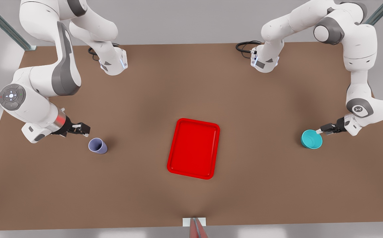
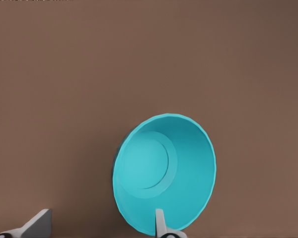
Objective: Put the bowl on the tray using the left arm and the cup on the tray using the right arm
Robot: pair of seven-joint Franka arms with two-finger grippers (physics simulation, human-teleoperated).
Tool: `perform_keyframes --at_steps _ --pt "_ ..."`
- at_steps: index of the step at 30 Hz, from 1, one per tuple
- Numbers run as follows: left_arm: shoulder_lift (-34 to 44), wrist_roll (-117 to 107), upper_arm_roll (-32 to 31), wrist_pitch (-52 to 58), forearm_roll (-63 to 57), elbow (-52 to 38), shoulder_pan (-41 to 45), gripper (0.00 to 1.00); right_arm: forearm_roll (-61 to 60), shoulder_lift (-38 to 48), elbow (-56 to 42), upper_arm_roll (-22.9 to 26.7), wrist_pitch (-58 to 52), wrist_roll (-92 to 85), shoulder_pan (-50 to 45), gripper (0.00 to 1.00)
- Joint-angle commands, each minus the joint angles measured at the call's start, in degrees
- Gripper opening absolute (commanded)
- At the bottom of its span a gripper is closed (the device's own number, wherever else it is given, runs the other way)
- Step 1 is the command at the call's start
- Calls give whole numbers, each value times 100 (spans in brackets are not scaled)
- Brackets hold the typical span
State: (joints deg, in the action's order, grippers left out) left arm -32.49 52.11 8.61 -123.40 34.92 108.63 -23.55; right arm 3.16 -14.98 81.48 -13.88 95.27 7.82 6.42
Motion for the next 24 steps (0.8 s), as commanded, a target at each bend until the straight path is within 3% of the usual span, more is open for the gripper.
perform_keyframes --at_steps 1,24 --pt "-29 36 0 0 15 0 0 100 9 4 0 -1 0 0 -9 100" --pt "-196 -254 -97 -378 551 -273 220 100 61 -5 17 -1 -26 18 -9 100"
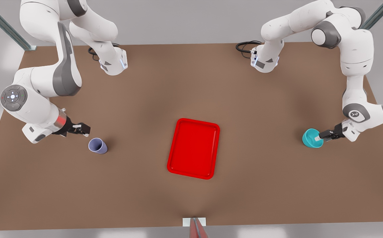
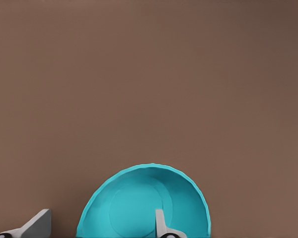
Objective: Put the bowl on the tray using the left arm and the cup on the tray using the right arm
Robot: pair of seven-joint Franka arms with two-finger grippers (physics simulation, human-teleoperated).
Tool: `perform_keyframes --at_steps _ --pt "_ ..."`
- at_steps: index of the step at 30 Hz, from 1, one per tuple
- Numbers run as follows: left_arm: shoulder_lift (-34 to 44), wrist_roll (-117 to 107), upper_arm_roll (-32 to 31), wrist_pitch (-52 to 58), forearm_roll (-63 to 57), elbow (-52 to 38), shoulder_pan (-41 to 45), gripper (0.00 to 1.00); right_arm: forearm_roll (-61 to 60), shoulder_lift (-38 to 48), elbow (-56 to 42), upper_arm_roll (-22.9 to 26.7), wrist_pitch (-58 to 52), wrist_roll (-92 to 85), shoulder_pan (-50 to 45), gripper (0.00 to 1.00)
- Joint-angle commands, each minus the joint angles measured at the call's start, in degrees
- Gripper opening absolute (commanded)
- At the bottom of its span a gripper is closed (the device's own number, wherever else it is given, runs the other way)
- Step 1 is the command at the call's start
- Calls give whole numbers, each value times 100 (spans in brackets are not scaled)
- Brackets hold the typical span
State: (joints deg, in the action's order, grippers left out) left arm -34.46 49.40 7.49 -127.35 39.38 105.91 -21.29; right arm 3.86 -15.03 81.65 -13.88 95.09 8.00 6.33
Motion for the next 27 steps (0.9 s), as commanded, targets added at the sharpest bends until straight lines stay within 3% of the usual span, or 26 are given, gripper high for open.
perform_keyframes --at_steps 1,15,16,17,18,27 --pt "0 -36 -2 -27 105 0 2 100 1 0 0 0 1 0 9 100" --pt "-79 -211 -248 -238 299 17 116 100 1 0 0 0 1 18 0 100" --pt "-79 -194 -248 -238 299 9 107 98 1 0 0 0 1 18 0 100" --pt "-79 -185 -239 -238 281 9 107 69 1 0 0 0 1 18 0 100" --pt "-79 -176 -231 -238 272 9 107 48 1 0 0 0 1 18 0 100" --pt "-158 -158 -213 -255 272 9 107 47 1 0 0 0 1 26 -9 100"
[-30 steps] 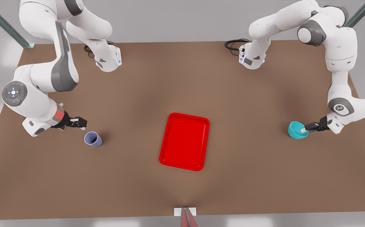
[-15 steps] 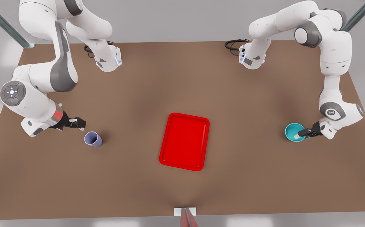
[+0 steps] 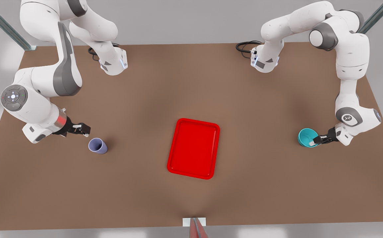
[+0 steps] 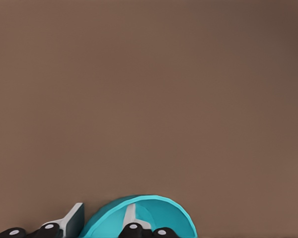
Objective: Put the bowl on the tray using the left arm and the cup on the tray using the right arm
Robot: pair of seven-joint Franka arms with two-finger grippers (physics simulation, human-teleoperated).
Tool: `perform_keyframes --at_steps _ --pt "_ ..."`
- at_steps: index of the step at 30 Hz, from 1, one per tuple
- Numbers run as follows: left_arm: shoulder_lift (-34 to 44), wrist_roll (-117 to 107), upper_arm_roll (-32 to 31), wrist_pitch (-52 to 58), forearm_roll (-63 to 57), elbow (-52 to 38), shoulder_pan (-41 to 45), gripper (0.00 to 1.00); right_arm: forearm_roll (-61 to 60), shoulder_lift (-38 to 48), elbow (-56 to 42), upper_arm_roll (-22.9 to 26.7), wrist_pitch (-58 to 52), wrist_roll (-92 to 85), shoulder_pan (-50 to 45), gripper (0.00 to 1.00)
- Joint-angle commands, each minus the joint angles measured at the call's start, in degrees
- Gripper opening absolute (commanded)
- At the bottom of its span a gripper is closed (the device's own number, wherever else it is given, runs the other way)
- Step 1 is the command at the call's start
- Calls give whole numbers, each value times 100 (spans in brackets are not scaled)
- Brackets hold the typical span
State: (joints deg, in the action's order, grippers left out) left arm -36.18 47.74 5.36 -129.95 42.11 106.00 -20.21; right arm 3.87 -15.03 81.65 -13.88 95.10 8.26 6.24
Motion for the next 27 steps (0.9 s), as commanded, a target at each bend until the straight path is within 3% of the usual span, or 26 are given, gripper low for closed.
perform_keyframes --at_steps 1,4,6,9,16,23,27 --pt "-3 -2 0 5 -1 0 0 47 0 0 0 0 0 0 0 100" --pt "-21 -2 0 5 -1 0 9 47 0 0 0 -9 0 0 -8 100" --pt "-21 -2 0 5 -9 0 26 30 0 0 0 0 0 0 0 100" --pt "-21 -72 9 5 -18 -18 44 21 0 0 0 0 0 0 0 100" --pt "217 -1083 -44 189 -563 -229 290 21 0 0 0 0 0 0 0 100" --pt "621 -1830 0 409 -554 -220 1924 21 0 0 9 0 -44 -18 -17 100" --pt "726 -2665 18 471 -563 -194 3137 21 26 -140 421 0 -861 9 0 100"
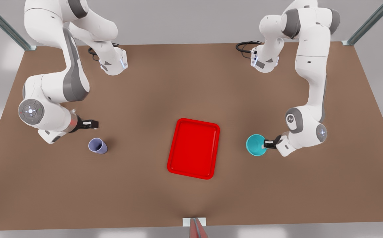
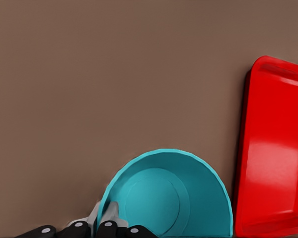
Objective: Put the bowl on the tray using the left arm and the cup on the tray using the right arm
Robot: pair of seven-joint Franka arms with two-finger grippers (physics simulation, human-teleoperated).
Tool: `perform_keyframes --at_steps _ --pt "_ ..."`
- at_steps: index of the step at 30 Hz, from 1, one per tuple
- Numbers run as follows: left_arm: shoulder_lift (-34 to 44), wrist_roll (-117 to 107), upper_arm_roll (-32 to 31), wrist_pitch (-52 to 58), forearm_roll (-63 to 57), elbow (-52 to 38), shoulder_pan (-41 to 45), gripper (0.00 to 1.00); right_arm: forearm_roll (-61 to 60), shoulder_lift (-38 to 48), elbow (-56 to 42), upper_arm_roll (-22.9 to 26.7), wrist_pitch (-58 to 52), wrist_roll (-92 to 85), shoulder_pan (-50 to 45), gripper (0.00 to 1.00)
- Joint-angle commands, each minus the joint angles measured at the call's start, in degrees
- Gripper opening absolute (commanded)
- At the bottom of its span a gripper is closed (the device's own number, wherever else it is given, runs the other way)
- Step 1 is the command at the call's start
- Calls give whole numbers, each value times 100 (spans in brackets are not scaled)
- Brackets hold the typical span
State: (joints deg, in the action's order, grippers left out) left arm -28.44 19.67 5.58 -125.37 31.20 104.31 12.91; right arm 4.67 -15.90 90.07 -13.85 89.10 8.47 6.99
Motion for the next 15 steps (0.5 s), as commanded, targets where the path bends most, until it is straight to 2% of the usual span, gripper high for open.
perform_keyframes --at_steps 1,2,3,9,15 --pt "5 -24 4 12 519 11 53 21 25 60 282 -3 237 5 30 100" --pt "5 -367 4 3 519 11 325 21 77 499 1354 -3 1415 -21 232 100" --pt "5 -744 4 -23 484 11 580 21 236 614 1918 -3 2032 5 452 100" --pt "-82 -2634 4 -594 361 -33 1775 21 95 -1 1980 -12 3113 23 848 100" --pt "-530 -4515 4 -1183 159 -472 2681 21 -256 -203 2015 -12 3148 23 812 100"
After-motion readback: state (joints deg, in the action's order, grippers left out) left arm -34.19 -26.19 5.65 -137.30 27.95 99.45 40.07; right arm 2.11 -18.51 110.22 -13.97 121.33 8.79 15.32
